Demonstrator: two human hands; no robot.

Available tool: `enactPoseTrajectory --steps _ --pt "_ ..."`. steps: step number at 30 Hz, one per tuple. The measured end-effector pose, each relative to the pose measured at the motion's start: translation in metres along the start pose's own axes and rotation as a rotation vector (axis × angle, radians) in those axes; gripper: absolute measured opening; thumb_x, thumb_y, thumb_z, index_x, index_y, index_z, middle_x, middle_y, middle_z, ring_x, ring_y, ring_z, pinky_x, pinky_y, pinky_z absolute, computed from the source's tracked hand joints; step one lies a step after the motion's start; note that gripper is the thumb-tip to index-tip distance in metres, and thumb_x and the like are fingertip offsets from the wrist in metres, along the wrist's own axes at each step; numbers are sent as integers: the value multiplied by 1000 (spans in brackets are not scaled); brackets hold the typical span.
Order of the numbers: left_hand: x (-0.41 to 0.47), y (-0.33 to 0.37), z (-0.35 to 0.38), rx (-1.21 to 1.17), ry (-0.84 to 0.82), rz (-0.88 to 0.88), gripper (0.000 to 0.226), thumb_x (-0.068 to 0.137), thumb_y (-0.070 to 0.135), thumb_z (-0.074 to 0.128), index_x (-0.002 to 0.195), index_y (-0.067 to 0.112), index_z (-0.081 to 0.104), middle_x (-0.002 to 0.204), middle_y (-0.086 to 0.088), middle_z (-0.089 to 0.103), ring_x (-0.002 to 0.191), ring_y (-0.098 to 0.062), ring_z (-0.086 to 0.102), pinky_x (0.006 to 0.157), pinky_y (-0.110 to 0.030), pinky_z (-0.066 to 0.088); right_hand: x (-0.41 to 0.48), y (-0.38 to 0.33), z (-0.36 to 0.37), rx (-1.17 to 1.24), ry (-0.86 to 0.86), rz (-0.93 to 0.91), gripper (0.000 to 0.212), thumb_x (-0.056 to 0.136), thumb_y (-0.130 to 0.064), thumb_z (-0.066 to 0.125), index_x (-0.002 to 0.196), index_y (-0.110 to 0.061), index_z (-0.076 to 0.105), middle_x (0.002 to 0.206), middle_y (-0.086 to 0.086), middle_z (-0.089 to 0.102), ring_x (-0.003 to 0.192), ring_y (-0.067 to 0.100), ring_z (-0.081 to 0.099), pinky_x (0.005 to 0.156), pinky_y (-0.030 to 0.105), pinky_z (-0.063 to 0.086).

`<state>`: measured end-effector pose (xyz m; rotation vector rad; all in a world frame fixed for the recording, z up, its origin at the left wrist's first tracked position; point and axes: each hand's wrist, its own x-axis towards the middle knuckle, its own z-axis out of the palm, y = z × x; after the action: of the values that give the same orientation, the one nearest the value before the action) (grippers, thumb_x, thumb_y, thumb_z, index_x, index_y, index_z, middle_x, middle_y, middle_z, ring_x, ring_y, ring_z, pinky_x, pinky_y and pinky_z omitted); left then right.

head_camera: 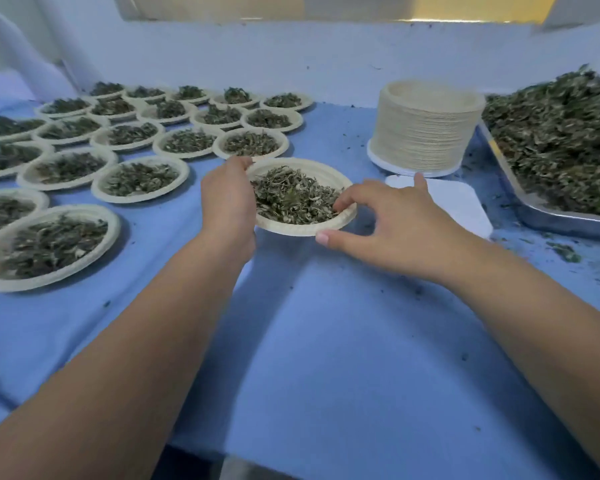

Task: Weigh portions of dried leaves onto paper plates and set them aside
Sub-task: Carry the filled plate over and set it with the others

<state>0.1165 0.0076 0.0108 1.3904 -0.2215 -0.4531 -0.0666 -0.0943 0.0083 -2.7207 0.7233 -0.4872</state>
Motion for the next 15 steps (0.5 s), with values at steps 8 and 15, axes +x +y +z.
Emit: enactPoseTrajectory --steps 8,15 --pt "21 4 -83 245 228 95 28 99 12 36 72 17 41 71 1 39 78 -22 40 61 -20 34 48 -61 54 102 19 -88 59 69 -84 57 104 -37 66 108 -18 69 87 1 44 116 53 28" --pt "19 -2 -93 467 131 310 38 95 23 36 112 6 66 114 -9 68 106 -27 60 92 -37 41 90 -69 83 -21 18 -17 56 76 -82 58 104 -34 64 86 -14 56 106 22 61 109 55 37"
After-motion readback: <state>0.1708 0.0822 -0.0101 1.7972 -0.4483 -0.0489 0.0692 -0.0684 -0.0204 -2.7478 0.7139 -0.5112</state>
